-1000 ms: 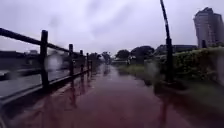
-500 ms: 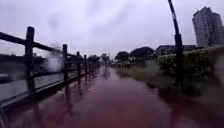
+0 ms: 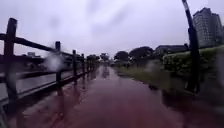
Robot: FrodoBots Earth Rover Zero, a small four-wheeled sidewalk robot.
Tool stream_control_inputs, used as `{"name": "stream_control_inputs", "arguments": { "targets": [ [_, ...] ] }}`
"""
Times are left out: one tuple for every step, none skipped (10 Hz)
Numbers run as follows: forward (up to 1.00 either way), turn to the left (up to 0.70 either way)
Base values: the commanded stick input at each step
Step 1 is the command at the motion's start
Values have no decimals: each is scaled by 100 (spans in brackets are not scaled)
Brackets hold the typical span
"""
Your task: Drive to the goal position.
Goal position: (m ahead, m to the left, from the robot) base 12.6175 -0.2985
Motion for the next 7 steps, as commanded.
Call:
{"name": "stream_control_inputs", "arguments": {
  "targets": [
    [100, 1],
    [100, 1],
    [100, 1],
    [100, 1],
    [100, 1],
    [100, 1],
    [100, 1]
  ]
}}
